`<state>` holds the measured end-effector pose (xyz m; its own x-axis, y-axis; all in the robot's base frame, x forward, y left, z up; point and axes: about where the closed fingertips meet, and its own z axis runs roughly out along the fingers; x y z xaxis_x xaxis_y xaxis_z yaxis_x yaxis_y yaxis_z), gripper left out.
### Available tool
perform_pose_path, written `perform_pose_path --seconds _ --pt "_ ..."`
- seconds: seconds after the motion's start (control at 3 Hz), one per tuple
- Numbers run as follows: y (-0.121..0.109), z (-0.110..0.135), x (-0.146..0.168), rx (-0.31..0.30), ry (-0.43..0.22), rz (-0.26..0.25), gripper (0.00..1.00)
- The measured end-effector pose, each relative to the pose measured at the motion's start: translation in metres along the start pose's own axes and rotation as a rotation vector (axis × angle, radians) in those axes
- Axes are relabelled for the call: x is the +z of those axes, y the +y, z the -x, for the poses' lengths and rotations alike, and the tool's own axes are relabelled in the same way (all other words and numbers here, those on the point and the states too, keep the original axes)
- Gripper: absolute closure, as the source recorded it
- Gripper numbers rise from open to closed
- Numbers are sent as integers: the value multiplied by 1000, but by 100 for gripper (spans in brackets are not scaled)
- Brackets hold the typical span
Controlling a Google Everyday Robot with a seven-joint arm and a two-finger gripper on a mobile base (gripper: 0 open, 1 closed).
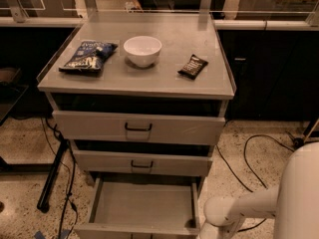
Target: Close bottom drawer
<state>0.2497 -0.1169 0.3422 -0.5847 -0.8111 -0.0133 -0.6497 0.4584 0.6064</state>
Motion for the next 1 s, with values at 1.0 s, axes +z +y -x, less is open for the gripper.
perform_pose_path --seconds 1.0 --pt "-60 5 57 150 -73 14 100"
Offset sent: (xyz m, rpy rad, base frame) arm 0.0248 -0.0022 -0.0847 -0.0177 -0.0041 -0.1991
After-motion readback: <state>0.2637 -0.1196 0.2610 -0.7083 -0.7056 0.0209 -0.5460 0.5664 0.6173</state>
